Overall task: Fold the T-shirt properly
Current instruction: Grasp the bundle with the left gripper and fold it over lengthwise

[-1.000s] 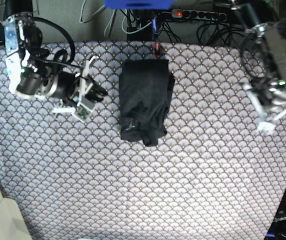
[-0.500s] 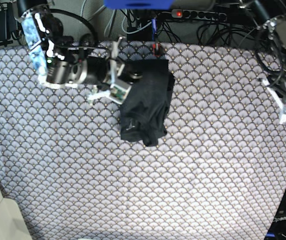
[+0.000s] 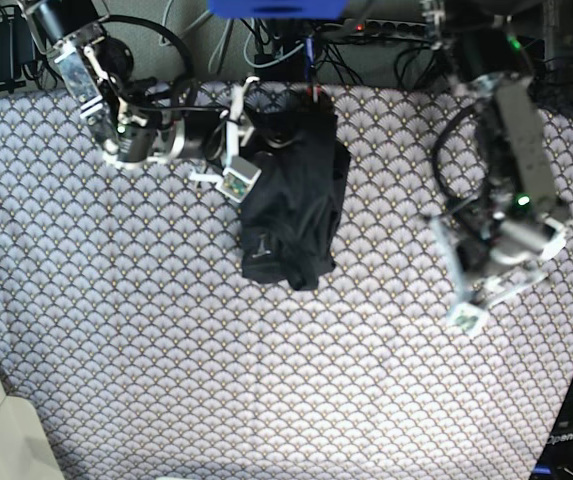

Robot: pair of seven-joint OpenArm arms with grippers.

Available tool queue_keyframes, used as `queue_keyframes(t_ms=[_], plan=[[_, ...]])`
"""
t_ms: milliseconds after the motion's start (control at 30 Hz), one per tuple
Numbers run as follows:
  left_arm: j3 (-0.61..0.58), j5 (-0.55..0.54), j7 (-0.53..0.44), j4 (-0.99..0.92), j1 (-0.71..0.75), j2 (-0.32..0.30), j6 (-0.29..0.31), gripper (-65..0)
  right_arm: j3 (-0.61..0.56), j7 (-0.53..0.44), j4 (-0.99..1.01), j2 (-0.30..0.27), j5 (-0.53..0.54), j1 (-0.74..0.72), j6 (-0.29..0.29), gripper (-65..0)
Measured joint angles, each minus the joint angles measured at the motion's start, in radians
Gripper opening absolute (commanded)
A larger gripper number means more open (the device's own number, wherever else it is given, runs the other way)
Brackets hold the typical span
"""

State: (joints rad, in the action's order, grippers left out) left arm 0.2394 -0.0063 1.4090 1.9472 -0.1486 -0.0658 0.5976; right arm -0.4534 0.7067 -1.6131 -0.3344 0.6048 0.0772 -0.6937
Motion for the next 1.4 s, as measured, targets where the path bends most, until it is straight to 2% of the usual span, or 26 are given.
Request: queue_keyframes(t_ms=[100,267,400,467,567,667,933,1300,1400], plan=[[-0.080,0.004,0.005,-0.002,-0.068,0.051,0.000,-65.0,-0.019,-0.034,0.051,0.002,0.013,-0.002,-0.001,-58.1],[-0.215,-0.008,-0.011,-0.012,-0.144,0.144,0.000,-65.0,-0.024,-0.039,0.065,0.002,0.017,-0.003,-0.002,-58.1],[-0.273,0.012,0.006,-0.142,-0.169,0.200,0.000,-65.0,-0.025,-0.039,0.071,0.002,0.023,-0.008,-0.002,-58.1],[-0.293,-0.003,-0.034,-0.204,-0.169,0.214,0.001,-65.0,-0.027,-0.023,0.071,0.003,0.023,-0.019,-0.006,-58.1],[-0.294,0.003,-0.092,-0.311,-0.162,0.213,0.000,-65.0,-0.025,-0.027,0.073,0.003,0.024,-0.018,-0.006,-58.1],[-0.287,0.005,-0.106,-0.365,-0.133,0.201,-0.002,-65.0,-0.025,-0.016,0.073,0.003,0.023,-0.027,-0.009,-58.1],[-0.284,0.006,-0.145,-0.394,-0.123,0.177,0.000,-65.0,-0.025,-0.016,0.073,0.002,0.023,-0.030,-0.009,-58.1],[-0.281,0.009,-0.330,-0.633,-0.127,0.171,-0.003,-65.0,-0.026,-0.017,0.073,-0.007,0.024,-0.036,-0.009,-58.1],[-0.282,0.036,-0.371,-0.658,-0.129,0.144,0.001,-65.0,-0.026,-0.024,0.073,-0.017,0.025,-0.036,-0.010,-58.1]])
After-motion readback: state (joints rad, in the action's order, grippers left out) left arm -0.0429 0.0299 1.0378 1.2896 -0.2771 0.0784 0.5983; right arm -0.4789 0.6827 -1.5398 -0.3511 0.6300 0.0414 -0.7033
